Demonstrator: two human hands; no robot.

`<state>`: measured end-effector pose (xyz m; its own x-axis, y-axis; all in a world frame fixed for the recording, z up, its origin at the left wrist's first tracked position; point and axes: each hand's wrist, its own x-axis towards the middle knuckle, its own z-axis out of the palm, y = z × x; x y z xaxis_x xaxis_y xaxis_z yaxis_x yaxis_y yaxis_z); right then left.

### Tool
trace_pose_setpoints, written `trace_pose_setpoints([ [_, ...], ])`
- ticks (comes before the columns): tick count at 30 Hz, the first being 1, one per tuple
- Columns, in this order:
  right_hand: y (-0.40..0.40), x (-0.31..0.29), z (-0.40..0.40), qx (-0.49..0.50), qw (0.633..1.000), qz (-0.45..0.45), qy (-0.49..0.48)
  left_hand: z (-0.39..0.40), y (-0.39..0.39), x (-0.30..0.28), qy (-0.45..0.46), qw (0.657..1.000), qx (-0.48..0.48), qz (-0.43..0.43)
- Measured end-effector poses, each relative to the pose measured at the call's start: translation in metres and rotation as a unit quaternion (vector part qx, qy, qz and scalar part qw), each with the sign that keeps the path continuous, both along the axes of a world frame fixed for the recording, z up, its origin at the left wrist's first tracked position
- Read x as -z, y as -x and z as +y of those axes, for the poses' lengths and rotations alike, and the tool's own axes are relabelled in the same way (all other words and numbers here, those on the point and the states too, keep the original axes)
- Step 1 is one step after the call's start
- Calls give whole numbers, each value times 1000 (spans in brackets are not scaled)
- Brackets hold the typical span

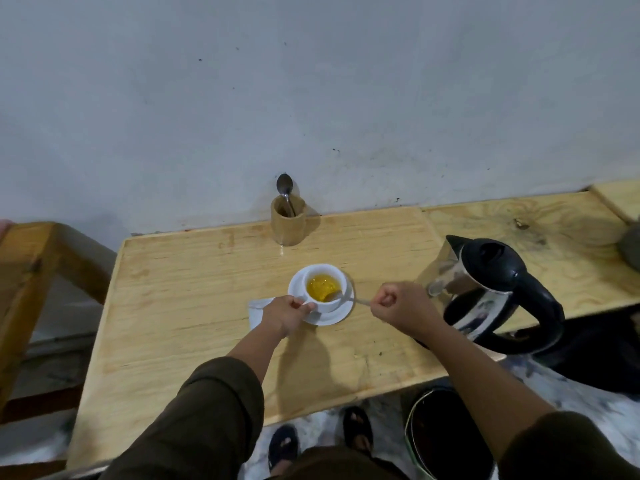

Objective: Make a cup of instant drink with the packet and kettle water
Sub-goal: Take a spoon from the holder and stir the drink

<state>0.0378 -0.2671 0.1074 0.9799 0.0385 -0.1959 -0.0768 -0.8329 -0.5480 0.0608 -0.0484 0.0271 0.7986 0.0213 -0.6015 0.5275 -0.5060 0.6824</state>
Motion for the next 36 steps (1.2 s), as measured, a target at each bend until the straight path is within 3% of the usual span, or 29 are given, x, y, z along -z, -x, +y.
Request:
trace_pose_setpoints([
  [7,22,17,-9,136,968,172,-123,-3,5,-1,-18,1000,-12,-22],
  [19,23,44,-8,338,864,186,-323,-25,32,-1,-4,990,-125,-62],
  [21,15,56,-7,368,852,185,-323,-34,33,-1,-29,986,-145,-74],
  [26,5,78,-6,381,860,186,-283,-54,35,-1,-35,970,-220,-102],
  [36,-4,99,-13,410,869,188,-203,-65,36,1,-60,956,-258,-124],
])
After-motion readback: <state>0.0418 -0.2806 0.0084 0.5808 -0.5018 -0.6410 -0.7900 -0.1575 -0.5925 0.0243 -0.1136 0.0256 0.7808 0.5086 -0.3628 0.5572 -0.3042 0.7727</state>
